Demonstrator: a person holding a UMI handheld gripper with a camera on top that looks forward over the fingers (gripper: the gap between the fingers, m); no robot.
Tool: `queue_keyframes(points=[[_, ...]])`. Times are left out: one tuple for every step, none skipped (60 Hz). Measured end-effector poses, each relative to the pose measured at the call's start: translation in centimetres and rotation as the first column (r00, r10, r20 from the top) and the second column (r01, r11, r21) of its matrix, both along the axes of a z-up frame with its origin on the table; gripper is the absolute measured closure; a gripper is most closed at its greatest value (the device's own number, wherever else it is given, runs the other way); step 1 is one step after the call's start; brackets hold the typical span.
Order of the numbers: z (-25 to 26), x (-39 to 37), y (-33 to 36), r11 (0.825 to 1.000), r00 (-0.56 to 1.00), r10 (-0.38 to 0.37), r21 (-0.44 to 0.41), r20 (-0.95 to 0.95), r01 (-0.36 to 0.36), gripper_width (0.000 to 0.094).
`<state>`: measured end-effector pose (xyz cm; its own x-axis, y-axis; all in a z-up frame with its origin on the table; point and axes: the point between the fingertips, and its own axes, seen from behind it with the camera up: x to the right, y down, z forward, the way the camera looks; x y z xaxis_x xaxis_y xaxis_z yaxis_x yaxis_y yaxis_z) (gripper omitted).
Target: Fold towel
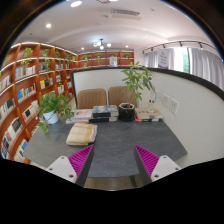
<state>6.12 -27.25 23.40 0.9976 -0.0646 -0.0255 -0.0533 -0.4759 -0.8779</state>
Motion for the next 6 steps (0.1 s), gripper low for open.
queue_keyframes(points=[[-0.01, 0.08, -0.02, 1.000, 1.000, 0.000, 0.002, 0.000, 0.000, 0.0142], [0.02, 0.18, -0.01, 1.000, 1.000, 0.000, 0.005, 0.003, 0.000, 0.0143], [0.03, 0.26, -0.01, 1.000, 1.000, 0.000, 0.008, 0.005, 0.000, 0.0142], [0.01, 0.34, 0.00, 1.000, 1.000, 0.000, 0.008, 0.005, 0.000, 0.0143], [-0.06, 0.36, -0.03, 1.000, 1.000, 0.002, 0.004, 0.003, -0.002, 0.0140], [-0.17, 0.34, -0.07, 1.000, 1.000, 0.005, -0.001, -0.001, -0.005, 0.0142]])
